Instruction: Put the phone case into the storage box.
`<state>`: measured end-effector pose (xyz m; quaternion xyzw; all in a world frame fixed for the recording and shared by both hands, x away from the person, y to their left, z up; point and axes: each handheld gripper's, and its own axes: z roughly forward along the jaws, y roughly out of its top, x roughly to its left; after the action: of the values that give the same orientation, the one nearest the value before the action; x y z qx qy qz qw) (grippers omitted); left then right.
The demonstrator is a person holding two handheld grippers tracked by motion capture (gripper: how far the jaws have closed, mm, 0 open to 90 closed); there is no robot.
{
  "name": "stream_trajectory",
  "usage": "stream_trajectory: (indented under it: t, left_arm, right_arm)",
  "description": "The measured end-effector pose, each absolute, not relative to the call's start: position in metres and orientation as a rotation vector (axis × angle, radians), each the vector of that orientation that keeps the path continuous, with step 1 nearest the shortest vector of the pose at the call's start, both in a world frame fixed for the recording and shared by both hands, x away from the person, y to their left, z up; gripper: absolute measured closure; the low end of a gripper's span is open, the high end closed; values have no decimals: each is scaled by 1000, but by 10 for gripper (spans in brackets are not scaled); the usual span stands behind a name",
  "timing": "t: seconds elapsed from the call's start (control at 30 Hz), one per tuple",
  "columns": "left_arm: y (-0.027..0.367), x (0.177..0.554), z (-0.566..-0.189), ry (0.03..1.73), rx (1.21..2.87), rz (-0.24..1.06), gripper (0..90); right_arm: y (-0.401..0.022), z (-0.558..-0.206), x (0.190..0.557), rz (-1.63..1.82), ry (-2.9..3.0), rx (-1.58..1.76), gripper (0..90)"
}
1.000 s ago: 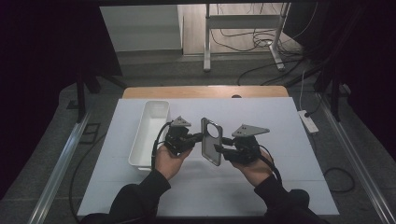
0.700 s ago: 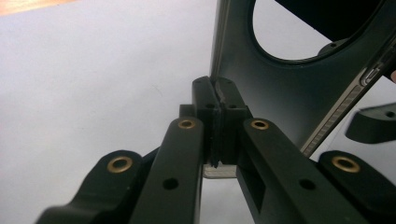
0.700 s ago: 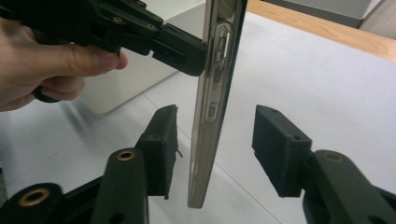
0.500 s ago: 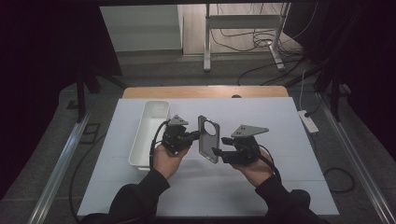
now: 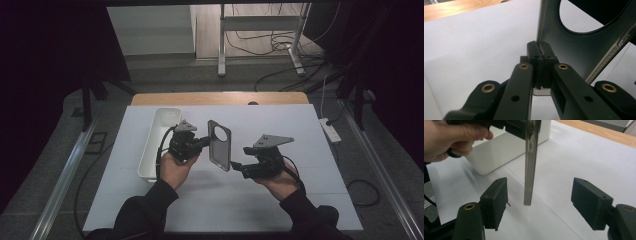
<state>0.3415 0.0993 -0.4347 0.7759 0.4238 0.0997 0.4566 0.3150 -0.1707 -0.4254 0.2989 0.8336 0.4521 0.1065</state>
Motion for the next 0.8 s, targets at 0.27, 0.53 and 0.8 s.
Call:
stream_trajectory:
  t: [0.27,0.53,0.8]
  left_arm:
    - [105,342,-431,1058,1911,258,892]
    - [111,343,-427,1068,1908,268,893]
    - [121,344,-424,1090,1891,277,892]
  right_arm:
    - [-180,-428,314,1289,2483,899,224]
    - [-190,-429,312,1264,2482,920,189]
    - [-203,-432,311,1239,2473,947,150]
